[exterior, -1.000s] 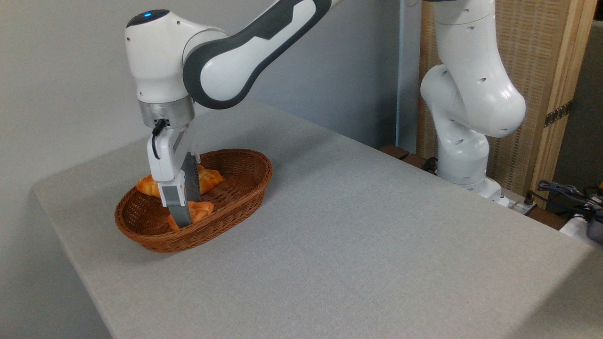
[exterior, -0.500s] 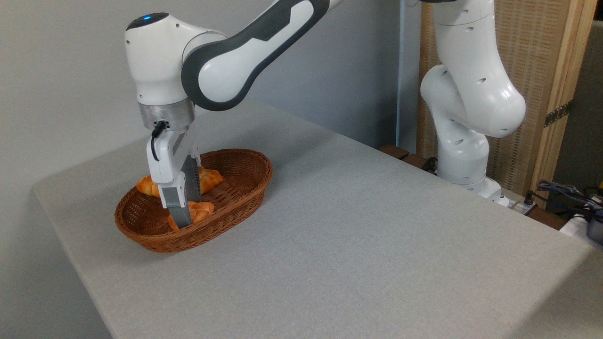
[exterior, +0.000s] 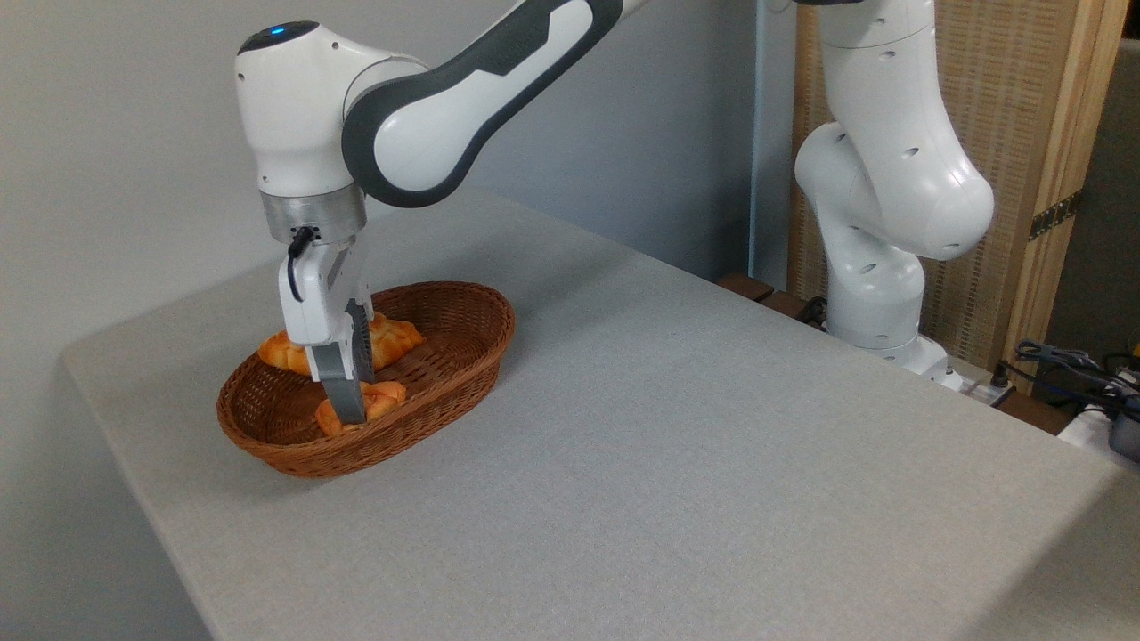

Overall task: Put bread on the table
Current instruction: 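Lift the bread roll out over the basket rim, then lower the roll onto the table beside the basket and release it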

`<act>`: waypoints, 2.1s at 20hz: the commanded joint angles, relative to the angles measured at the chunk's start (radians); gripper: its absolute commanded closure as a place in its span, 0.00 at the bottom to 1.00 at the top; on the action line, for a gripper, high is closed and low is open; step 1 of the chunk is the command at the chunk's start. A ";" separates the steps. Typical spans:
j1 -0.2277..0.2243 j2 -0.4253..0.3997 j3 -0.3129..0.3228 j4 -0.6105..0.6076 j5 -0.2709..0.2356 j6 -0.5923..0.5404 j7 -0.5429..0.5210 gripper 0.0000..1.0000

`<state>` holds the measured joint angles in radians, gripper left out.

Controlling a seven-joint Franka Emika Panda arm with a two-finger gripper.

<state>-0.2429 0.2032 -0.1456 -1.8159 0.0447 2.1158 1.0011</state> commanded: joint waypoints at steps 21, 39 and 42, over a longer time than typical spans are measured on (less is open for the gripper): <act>0.022 -0.124 0.211 -0.019 -0.089 -0.108 -0.233 0.28; 0.045 -0.085 0.236 -0.040 -0.088 -0.119 -0.228 0.00; 0.045 -0.085 0.236 -0.040 -0.089 -0.119 -0.228 0.00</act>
<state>-0.1945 0.1292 0.0819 -1.8588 -0.0282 2.0097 0.7659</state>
